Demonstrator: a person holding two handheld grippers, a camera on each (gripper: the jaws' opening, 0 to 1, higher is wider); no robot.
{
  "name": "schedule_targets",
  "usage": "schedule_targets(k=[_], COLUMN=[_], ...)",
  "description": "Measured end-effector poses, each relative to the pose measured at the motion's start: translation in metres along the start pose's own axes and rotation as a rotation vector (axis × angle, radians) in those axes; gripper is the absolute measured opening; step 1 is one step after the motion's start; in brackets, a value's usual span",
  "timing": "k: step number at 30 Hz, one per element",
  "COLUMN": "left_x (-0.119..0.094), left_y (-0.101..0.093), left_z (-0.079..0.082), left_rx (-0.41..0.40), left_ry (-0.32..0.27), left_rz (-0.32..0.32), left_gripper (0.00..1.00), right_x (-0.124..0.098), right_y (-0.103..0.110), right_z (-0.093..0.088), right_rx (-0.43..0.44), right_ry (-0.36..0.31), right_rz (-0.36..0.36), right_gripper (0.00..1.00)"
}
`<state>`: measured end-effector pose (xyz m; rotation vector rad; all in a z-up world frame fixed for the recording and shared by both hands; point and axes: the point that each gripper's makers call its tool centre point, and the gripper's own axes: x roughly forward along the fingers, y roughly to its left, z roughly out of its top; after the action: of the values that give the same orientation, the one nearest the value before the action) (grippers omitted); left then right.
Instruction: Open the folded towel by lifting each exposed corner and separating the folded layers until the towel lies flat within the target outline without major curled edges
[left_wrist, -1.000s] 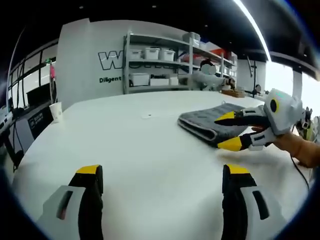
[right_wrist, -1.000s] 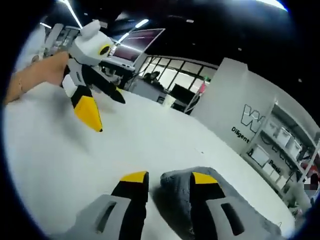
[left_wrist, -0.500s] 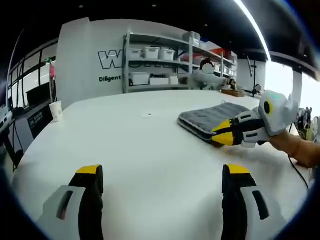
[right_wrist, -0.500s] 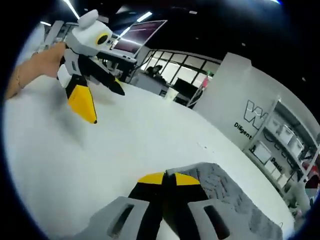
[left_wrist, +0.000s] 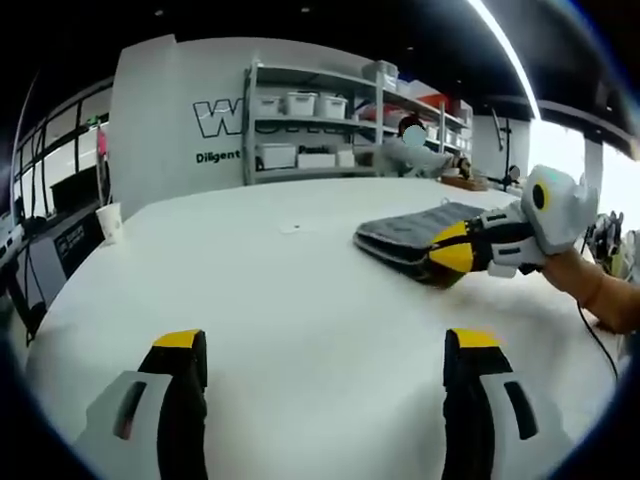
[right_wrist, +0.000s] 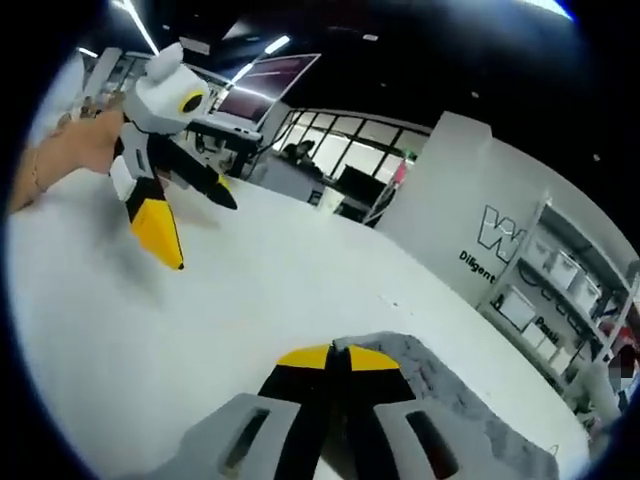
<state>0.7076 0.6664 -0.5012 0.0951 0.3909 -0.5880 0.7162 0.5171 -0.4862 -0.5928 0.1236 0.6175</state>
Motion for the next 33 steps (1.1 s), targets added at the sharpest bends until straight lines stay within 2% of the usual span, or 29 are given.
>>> schedule_targets(k=[18, 33], left_x=[0.001, 0.003], left_y=[-0.003, -0.005], left_z=[-0.006, -0.009], left_rx=[0.030, 0.043], left_ry=[0.032, 0.049], left_rz=[-0.005, -0.005], left_gripper=[0.96, 0.96], right_x=[-0.015, -0.032], right_y=[-0.049, -0.072], right_z=[0.013, 0.021], right_rx=[0.044, 0.057], right_ry=[-0.058, -0.117], right_rz=[-0.105, -0.174], right_gripper=[0.00, 0.00])
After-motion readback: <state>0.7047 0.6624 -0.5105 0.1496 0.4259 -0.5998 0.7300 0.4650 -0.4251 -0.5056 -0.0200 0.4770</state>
